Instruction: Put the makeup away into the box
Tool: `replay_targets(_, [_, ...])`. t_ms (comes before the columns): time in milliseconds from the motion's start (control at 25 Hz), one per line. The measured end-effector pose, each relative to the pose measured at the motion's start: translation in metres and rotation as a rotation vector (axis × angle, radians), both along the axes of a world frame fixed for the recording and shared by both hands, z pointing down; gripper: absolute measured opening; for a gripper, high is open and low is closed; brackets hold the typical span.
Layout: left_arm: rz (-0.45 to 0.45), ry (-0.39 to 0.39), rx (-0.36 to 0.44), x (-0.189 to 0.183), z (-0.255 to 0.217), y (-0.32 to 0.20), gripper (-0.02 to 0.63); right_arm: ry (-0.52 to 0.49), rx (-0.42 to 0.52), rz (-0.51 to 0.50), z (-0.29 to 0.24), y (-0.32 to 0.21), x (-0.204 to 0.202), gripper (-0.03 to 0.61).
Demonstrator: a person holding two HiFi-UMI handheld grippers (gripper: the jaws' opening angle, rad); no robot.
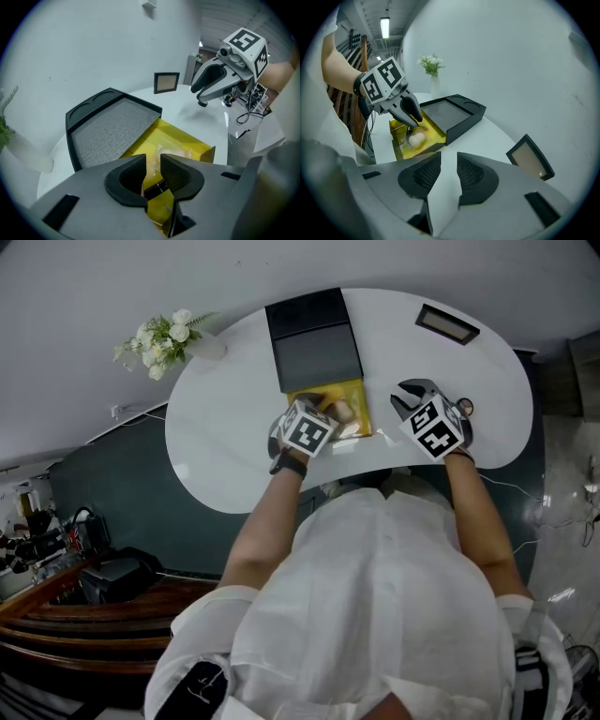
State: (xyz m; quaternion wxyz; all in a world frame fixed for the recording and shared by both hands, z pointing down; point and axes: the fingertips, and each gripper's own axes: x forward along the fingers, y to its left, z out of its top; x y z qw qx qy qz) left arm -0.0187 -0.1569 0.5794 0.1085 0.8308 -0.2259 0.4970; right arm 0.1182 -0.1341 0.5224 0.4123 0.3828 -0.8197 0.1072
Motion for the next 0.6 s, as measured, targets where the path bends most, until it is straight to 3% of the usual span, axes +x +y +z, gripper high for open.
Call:
replay_targets(280, [0.002,0.087,0.048,0.048,-0.037,-0.002,0.098,-0.003,0.021,0.017,-0.008,0.003,0.032,0.104])
replay_targets(600, [0.095,0.159,0.044,0.136,-0.048,0.021,0.097,0.049,-0.013,0.060,0.006,0.030,0.099,0.104])
